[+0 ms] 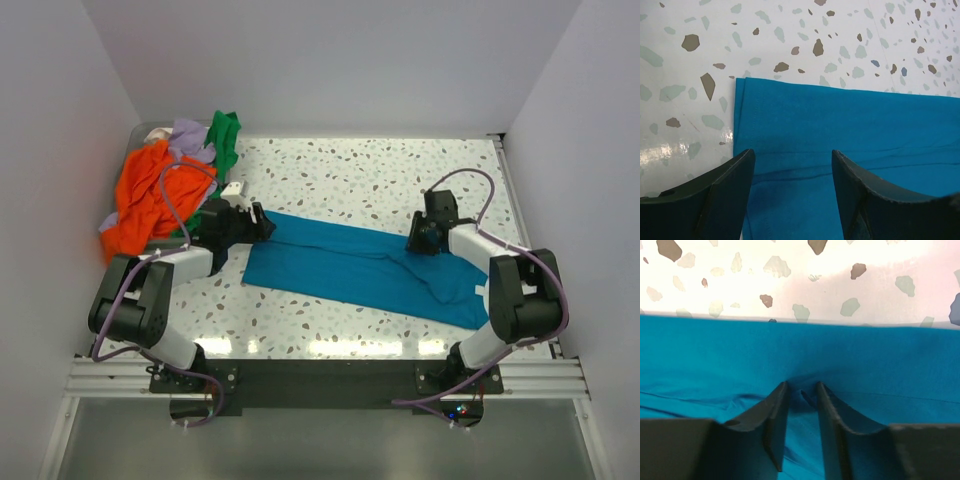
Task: Fold and stack the t-shirts
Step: Fold the tshirt
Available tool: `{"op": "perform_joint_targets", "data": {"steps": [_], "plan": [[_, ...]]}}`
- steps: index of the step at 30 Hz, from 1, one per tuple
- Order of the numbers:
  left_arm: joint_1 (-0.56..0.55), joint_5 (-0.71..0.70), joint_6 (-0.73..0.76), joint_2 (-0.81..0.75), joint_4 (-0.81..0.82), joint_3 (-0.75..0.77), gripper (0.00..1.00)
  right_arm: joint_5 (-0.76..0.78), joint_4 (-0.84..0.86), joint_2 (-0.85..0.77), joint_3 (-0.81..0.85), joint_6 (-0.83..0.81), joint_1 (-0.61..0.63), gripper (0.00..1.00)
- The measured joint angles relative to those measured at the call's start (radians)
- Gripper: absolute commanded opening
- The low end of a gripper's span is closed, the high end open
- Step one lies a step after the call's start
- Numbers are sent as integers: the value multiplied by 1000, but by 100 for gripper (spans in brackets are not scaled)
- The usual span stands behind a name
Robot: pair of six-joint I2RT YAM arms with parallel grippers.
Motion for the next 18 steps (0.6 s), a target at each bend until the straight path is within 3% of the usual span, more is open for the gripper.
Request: {"op": "perform_joint_targets", "data": {"steps": [4,9,18], "plan": [[0,0,0,0,0,0,68,0,-12,-6,0,-2,3,23],[0,0,0,0,0,0,68,0,-41,-37,0,-7,13,0],[0,0,0,0,0,0,68,-48,-92,-122,-5,0,40,0]]}}
